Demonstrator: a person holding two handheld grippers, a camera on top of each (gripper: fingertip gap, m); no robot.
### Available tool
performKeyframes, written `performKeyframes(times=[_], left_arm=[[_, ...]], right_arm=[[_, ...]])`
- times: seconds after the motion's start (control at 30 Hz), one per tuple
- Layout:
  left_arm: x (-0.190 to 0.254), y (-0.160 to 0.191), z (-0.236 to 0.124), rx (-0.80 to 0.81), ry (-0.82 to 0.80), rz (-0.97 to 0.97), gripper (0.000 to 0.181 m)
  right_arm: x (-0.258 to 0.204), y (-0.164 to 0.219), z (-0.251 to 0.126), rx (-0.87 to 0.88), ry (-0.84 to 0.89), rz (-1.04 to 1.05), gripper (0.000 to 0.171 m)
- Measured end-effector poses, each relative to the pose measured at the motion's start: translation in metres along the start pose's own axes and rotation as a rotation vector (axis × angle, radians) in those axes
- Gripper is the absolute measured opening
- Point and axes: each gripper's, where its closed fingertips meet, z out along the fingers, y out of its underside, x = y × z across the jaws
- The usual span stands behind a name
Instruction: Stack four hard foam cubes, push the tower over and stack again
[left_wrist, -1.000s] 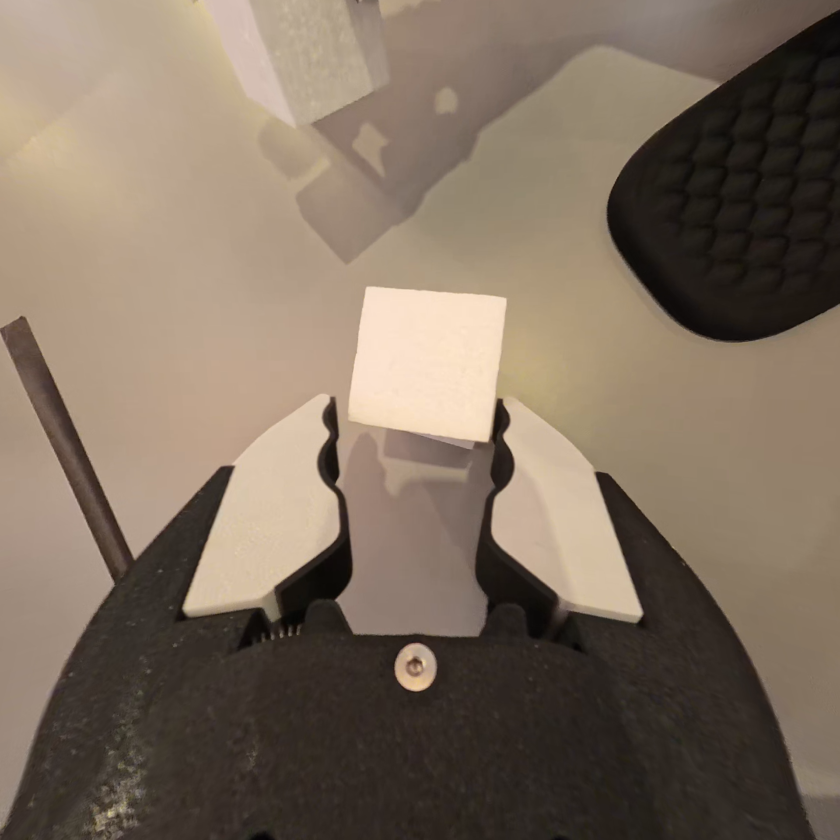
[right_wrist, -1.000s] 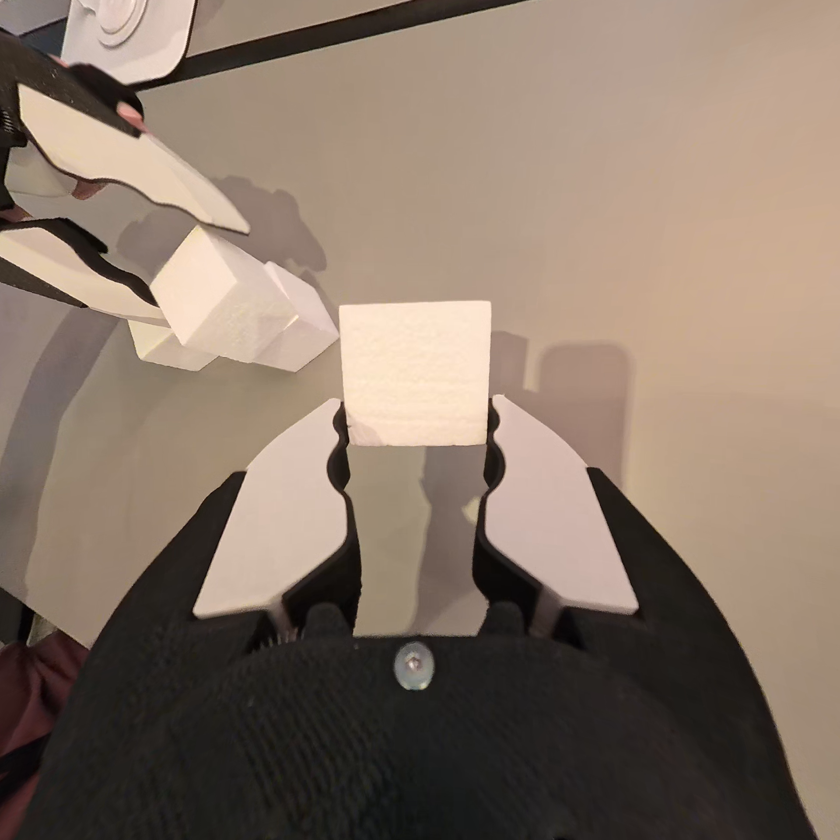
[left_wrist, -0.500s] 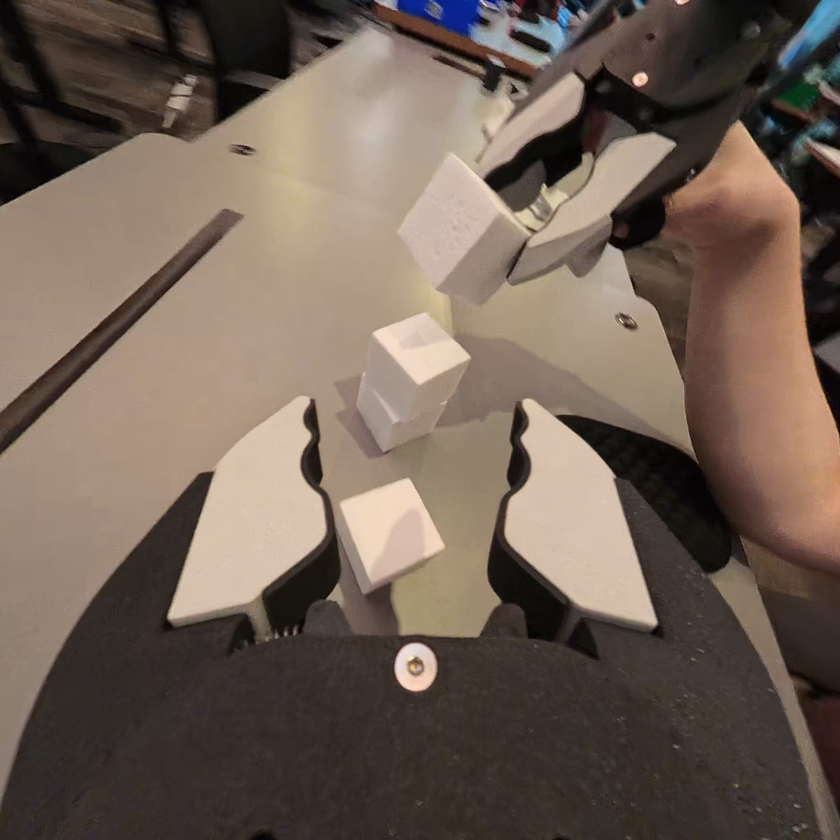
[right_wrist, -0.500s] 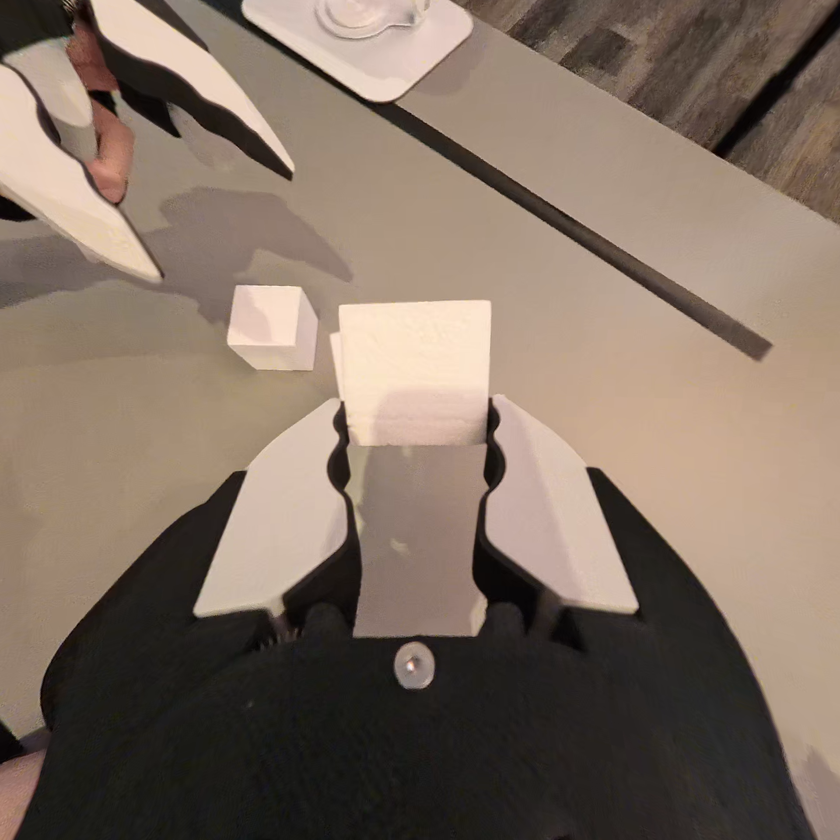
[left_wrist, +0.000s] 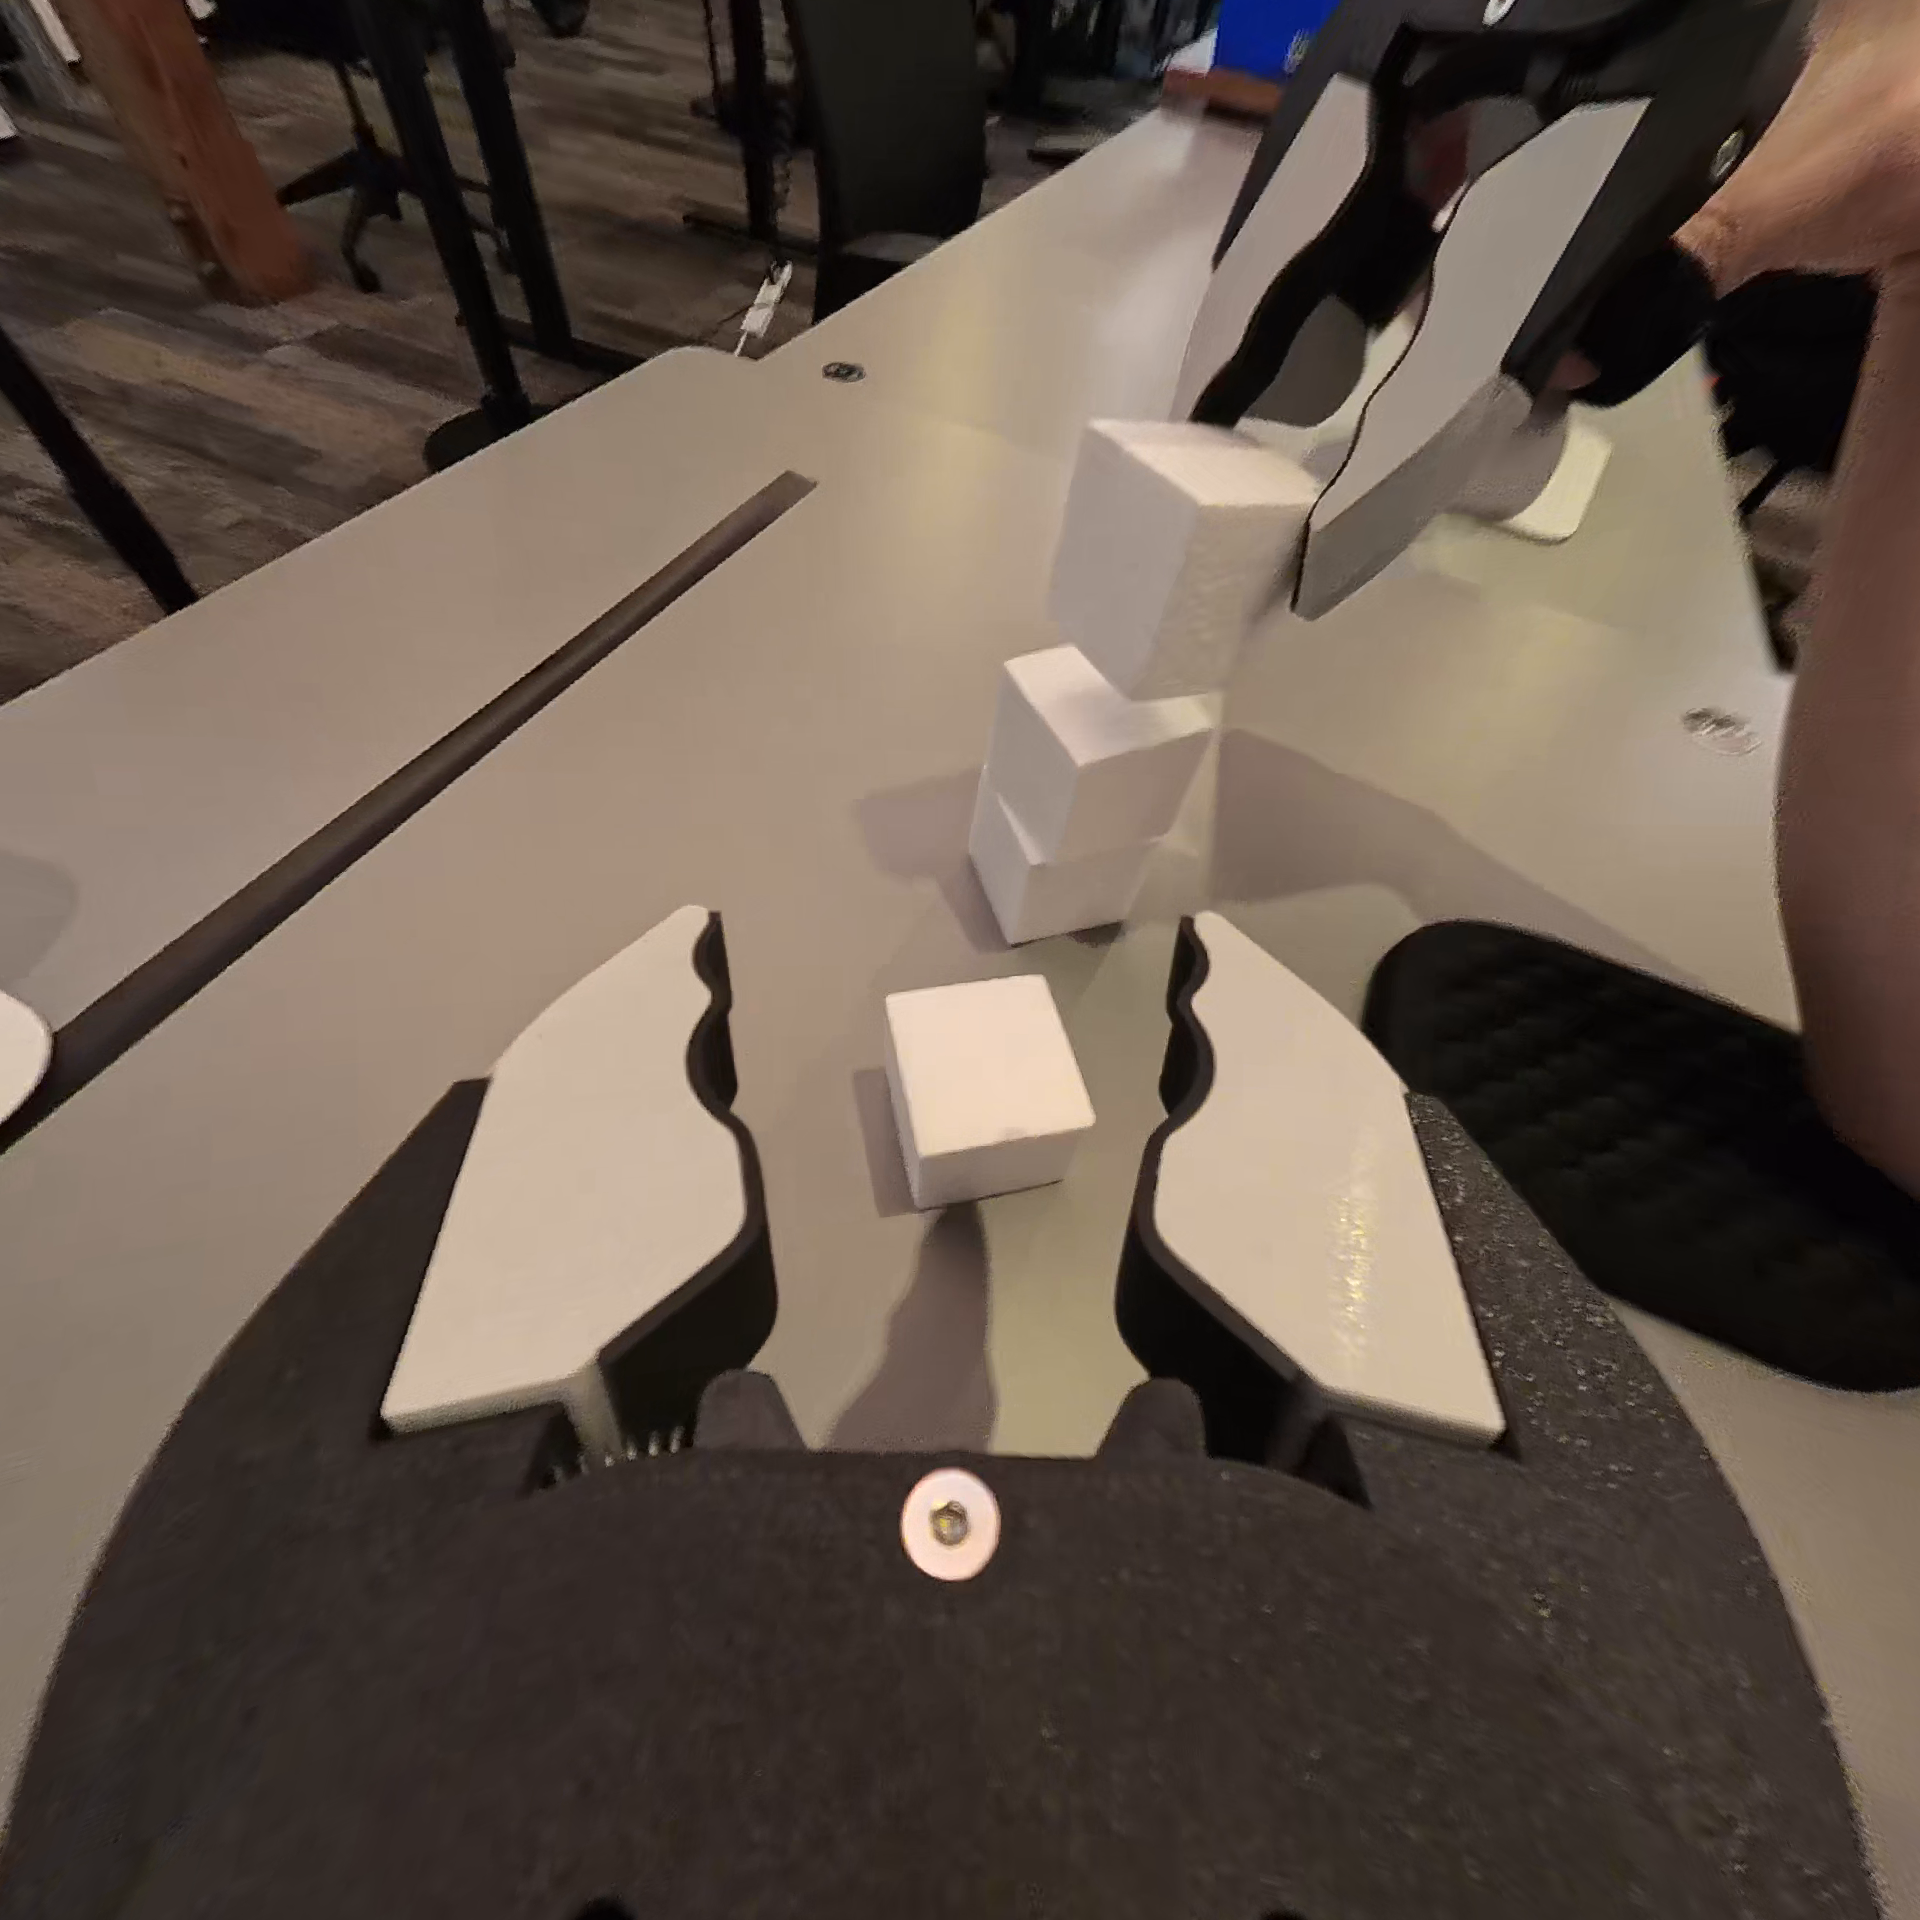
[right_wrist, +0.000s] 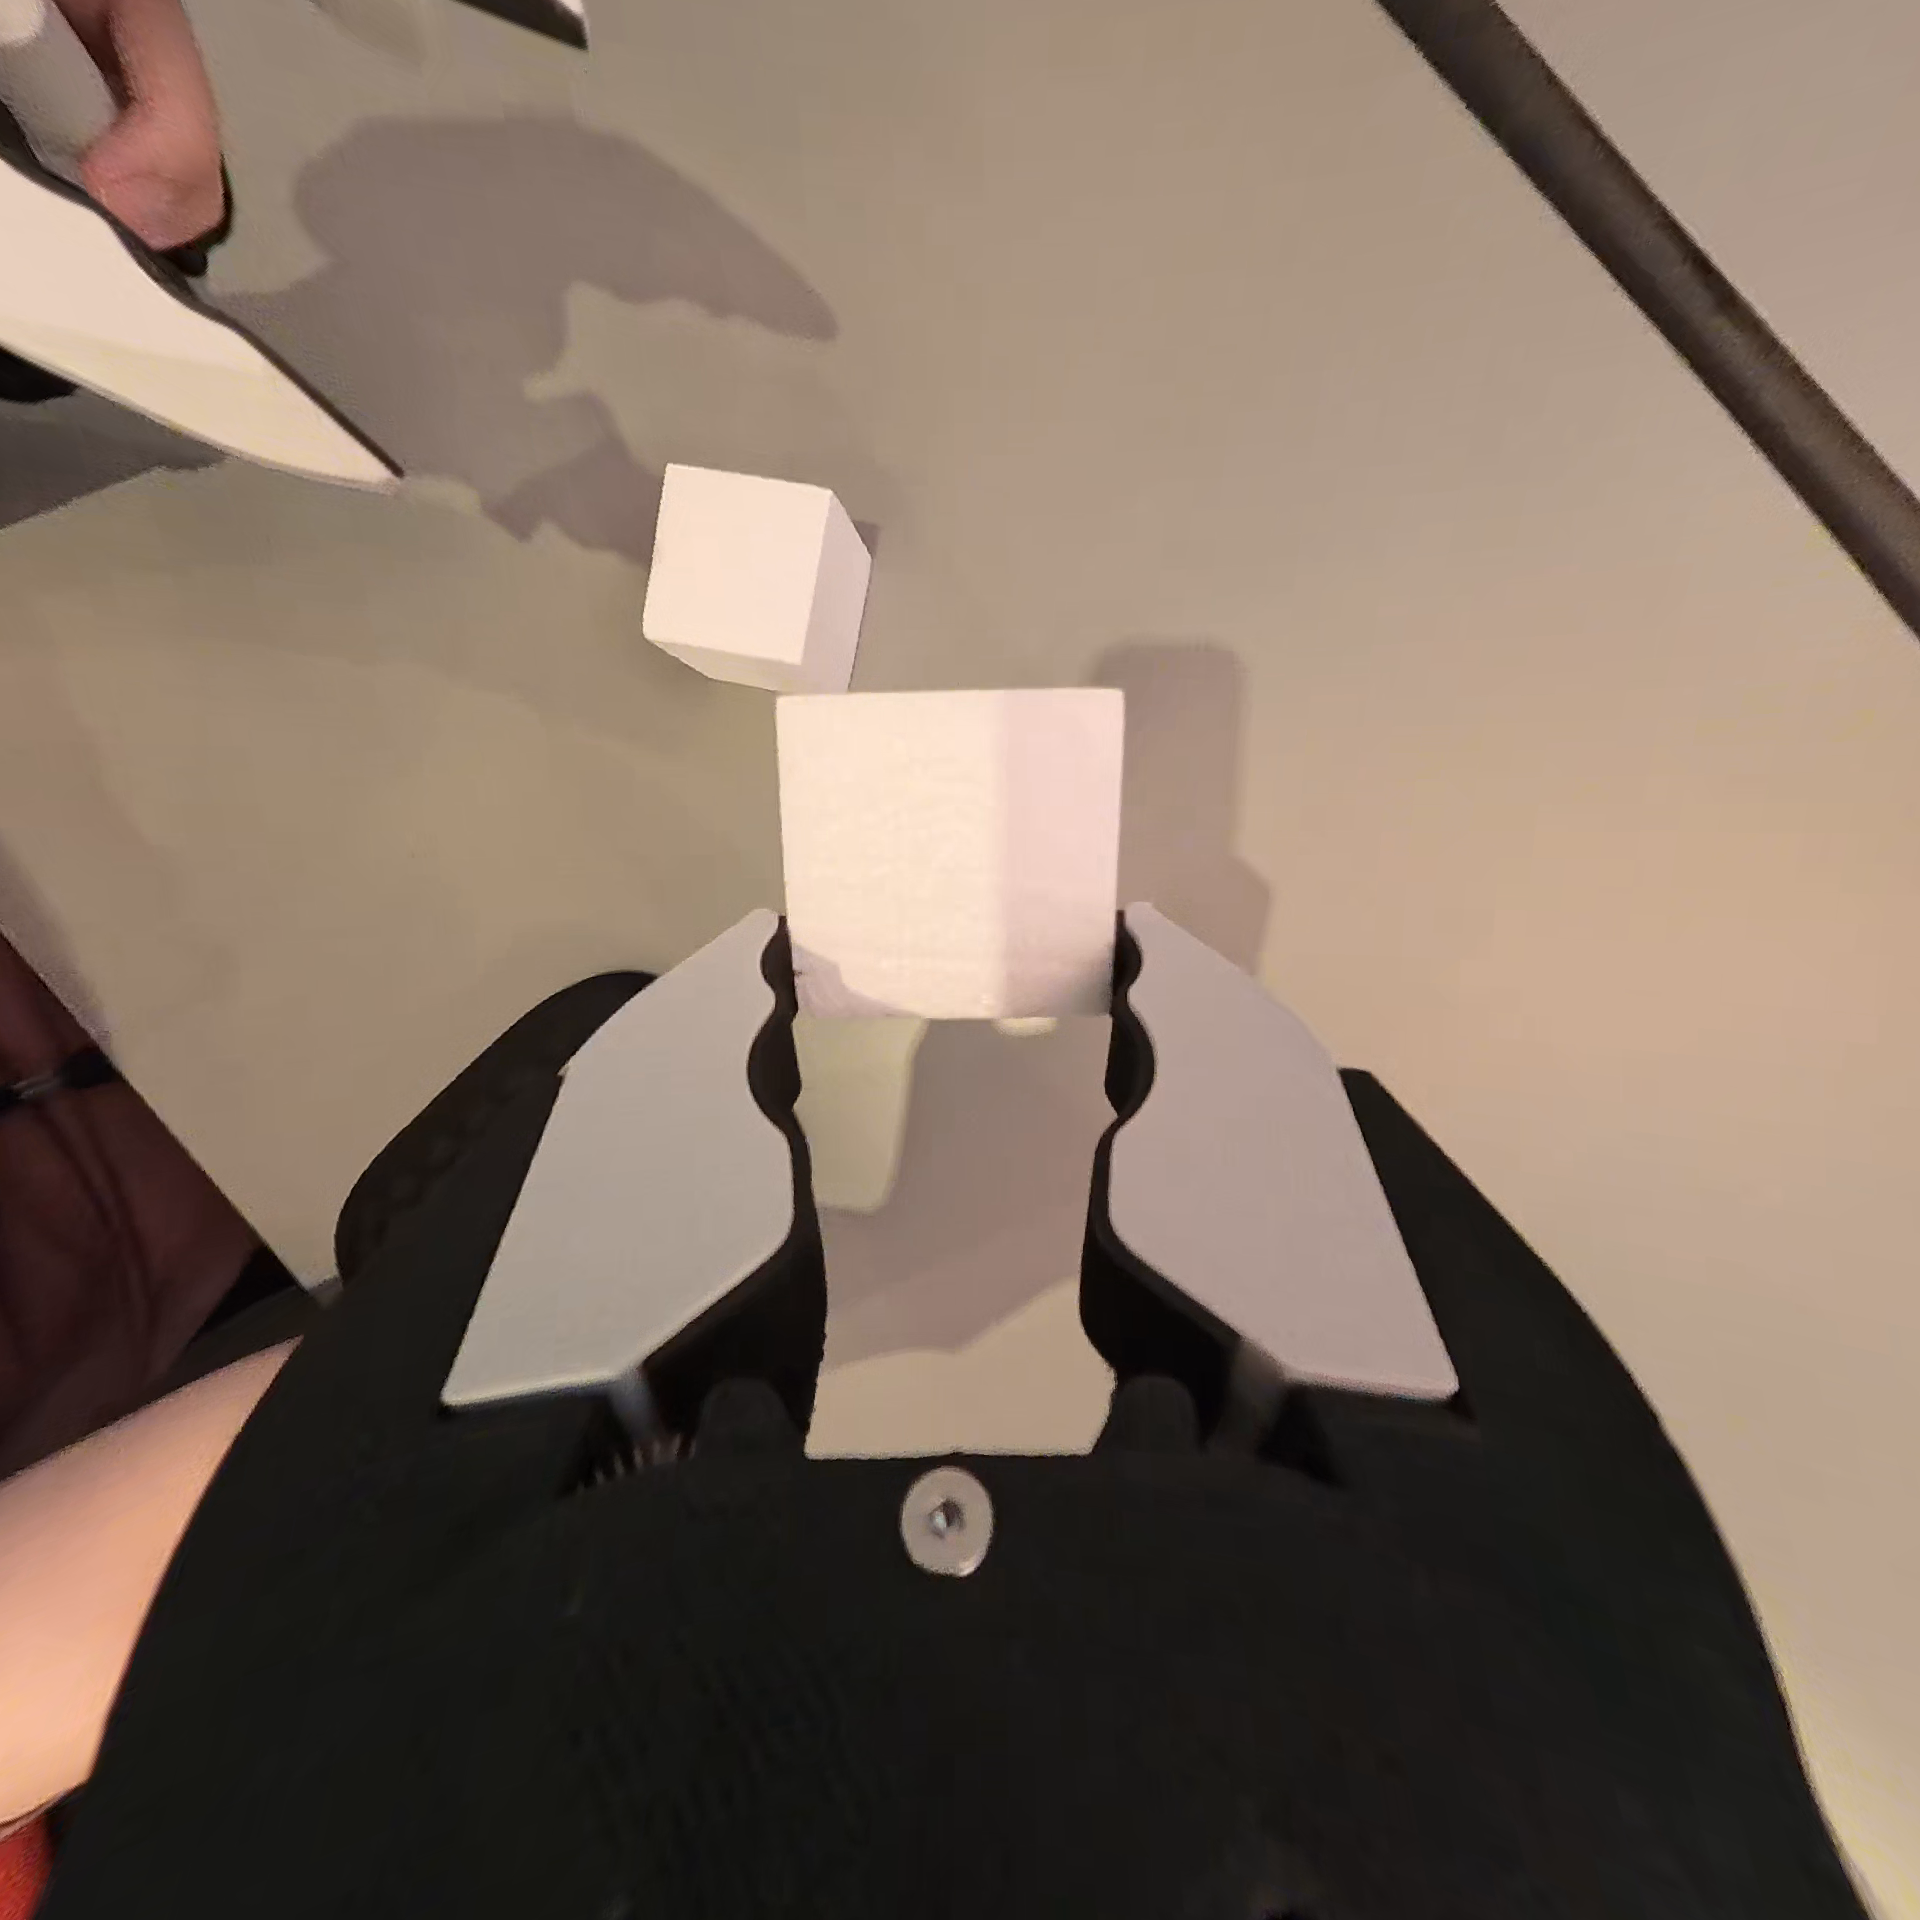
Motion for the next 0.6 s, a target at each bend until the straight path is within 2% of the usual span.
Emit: performKeyframes(times=[0.1,0.17,0.23,0.37,0.6], left_arm=[[-0.009,0.014,0.002,-0.078,-0.074,0.047,0.085],[-0.017,0.013,0.005,-0.043,-0.134,0.037,0.093],[-0.016,0.014,0.009,-0.016,-0.110,-0.006,0.095],[-0.011,0.039,0.020,-0.155,-0.098,-0.011,0.105],[0.004,0.070,0.039,-0.278,-0.141,0.049,0.098]], right_arm=[[-0.002,-0.001,0.012,-0.011,-0.017,-0.035,0.058],[0.001,-0.002,0.015,-0.035,-0.004,-0.021,0.058],[0.002,-0.001,0.017,-0.047,0.013,-0.049,0.058],[0.004,0.002,0.015,-0.070,0.046,-0.054,0.058],[0.005,0.002,0.016,-0.076,0.069,-0.077,0.061]])
